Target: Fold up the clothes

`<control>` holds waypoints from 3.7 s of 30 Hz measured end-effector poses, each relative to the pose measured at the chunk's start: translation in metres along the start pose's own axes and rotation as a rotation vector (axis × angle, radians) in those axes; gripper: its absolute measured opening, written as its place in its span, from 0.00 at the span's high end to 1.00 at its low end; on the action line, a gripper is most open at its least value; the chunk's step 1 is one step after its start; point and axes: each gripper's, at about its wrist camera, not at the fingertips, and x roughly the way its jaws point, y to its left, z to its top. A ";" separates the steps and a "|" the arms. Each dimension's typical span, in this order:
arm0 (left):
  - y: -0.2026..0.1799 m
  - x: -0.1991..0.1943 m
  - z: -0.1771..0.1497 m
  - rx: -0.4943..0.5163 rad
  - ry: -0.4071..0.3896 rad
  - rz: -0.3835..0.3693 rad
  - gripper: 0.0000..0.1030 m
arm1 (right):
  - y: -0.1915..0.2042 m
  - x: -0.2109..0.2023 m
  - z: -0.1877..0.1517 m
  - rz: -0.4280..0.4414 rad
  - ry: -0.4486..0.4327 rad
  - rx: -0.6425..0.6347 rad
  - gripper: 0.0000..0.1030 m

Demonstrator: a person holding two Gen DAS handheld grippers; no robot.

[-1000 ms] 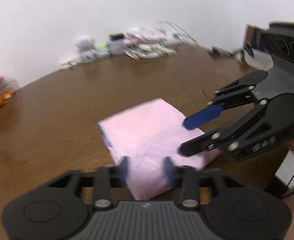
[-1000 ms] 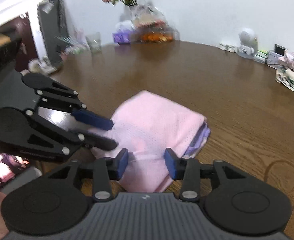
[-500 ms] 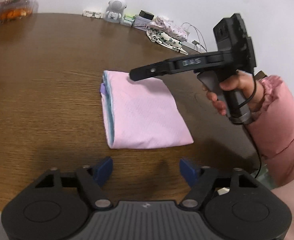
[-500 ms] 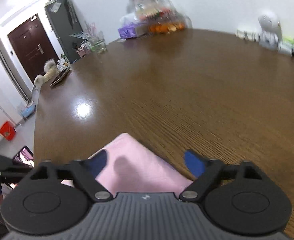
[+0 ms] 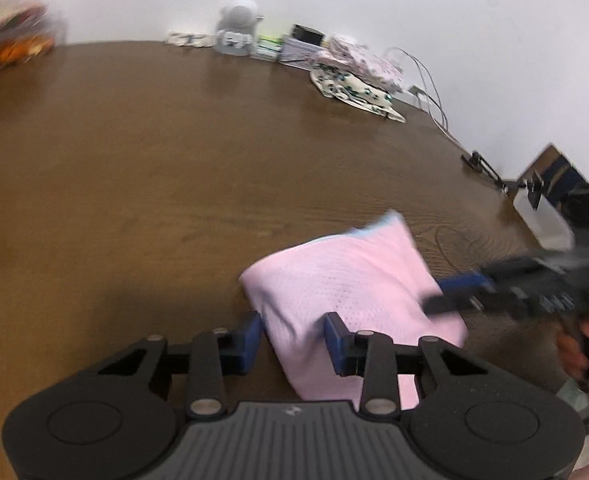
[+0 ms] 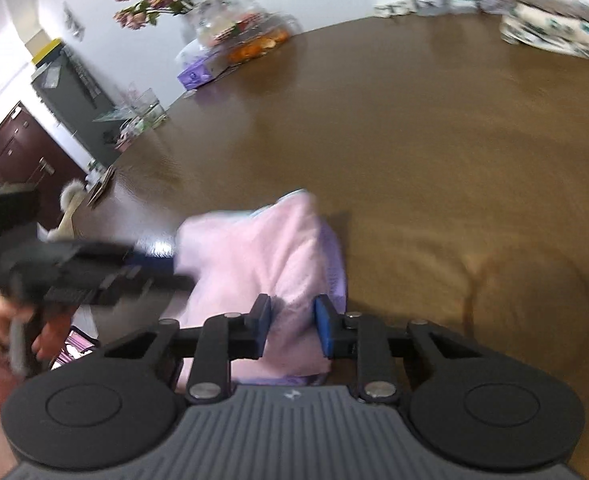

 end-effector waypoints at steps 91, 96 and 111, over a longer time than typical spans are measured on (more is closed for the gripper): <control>-0.120 0.170 0.397 -0.059 -0.320 -0.175 0.97 | -0.232 -0.134 0.291 -0.104 -0.622 0.252 0.88; -0.101 0.237 0.404 -0.112 -0.236 -0.127 0.97 | -0.303 -0.077 0.301 -0.064 -0.557 0.377 0.88; -0.047 0.247 0.382 -0.292 -0.318 -0.180 0.80 | -0.357 -0.056 0.262 0.033 -0.708 0.498 0.71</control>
